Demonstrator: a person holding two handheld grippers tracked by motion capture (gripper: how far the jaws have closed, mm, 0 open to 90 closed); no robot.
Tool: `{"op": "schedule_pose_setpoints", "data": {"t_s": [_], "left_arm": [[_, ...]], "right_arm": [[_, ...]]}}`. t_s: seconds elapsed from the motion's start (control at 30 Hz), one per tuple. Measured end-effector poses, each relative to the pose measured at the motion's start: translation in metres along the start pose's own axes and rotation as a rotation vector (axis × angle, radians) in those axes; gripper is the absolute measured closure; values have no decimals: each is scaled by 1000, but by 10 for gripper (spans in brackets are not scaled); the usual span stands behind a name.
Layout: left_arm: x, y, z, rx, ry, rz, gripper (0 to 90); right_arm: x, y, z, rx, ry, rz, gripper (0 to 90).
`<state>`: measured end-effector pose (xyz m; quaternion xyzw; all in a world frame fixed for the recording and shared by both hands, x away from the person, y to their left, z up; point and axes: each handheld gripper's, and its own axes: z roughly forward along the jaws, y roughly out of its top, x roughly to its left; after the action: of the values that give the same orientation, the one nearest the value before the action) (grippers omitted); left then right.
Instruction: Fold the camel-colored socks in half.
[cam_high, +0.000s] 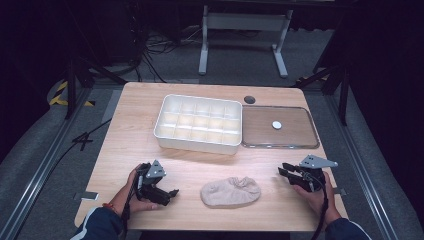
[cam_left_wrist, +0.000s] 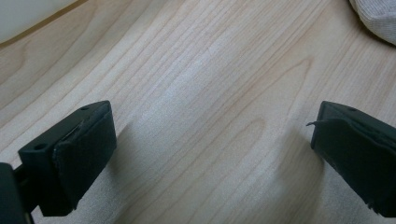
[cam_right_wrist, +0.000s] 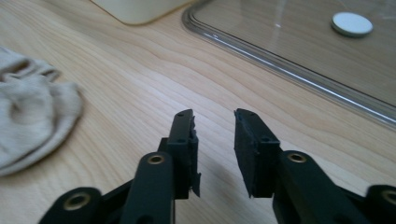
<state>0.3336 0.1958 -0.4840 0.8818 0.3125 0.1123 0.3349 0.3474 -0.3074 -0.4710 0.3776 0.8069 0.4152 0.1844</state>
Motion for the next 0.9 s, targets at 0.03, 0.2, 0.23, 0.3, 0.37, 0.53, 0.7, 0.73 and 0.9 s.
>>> {"op": "schedule_pose_setpoints", "data": {"t_s": [0.03,0.2,0.23,0.3,0.37,0.53,0.7,0.73,0.9], "left_arm": [[0,0,0,-1,1,1,4],[0,0,0,-2,-1,3,3],[0,0,0,-1,-1,2,3],[0,0,0,-2,-2,2,4],[0,0,0,-2,-2,2,3],[0,0,0,-2,0,1,4],[-1,0,0,3,11,-9,4],[-2,1,0,6,17,-15,4],[-5,3,-1,12,49,-57,40]], "right_arm": [[2,1,0,-5,6,-6,754],[17,12,-2,-29,71,-48,856],[21,16,-2,-36,86,-59,861],[31,21,-1,-42,118,-72,871],[43,27,1,-48,150,-95,878],[79,38,12,-28,234,-182,887],[116,43,31,17,318,-268,887],[126,44,38,27,338,-292,887],[139,44,50,61,356,-321,888]]}}
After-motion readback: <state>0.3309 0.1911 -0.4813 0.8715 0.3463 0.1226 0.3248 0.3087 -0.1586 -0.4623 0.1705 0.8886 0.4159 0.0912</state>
